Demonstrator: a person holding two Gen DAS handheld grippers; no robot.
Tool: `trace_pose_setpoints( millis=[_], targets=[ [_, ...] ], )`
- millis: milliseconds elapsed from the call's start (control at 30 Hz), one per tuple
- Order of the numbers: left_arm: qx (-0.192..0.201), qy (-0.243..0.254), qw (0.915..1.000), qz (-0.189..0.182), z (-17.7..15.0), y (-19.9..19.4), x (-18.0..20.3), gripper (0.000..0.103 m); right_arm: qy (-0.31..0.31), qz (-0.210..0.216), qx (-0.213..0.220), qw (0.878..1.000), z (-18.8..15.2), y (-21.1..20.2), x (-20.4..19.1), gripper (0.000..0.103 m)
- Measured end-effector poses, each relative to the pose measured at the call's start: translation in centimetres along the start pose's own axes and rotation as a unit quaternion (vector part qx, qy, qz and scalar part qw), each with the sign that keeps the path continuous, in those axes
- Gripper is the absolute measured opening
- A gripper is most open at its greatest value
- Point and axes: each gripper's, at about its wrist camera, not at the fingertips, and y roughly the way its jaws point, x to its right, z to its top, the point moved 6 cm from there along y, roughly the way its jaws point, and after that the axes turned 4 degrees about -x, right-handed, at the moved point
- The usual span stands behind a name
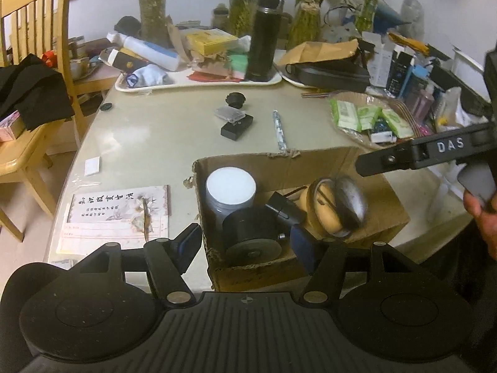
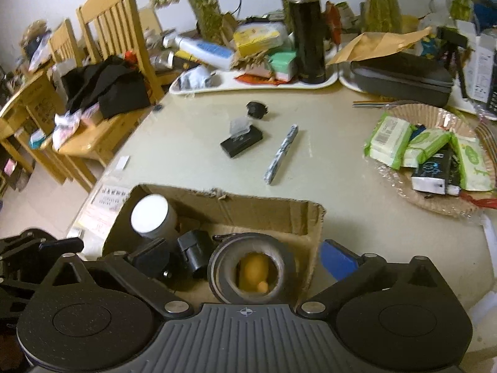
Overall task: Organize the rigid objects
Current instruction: 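Open both grippers to release the container and tape roll in the box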
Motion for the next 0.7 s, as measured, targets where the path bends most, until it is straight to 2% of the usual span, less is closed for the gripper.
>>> trace_pose_setpoints(
  millis=[167,467,700],
  targets=[
    [0.002,-0.005,0.9999,0.014,0.2,-0.1,0.4,0.062,0.012,0.014,-0.001,1.0,-0.7,-0.2,0.7,0.103],
    [0.023,-0.01,0.9996,0.016,0.8,-0.9,1.5,0.062,0.026,-0.002,0.005,1.0,-2.0,-0.3,1.3,0.103],
    [0.051,0.019,0.9984,0.017,1.0,-2.3,2.5,0.062,0.036,-0.021,0.03,0.999,-1.7,-1.4,1.6,0.103]
  ],
)
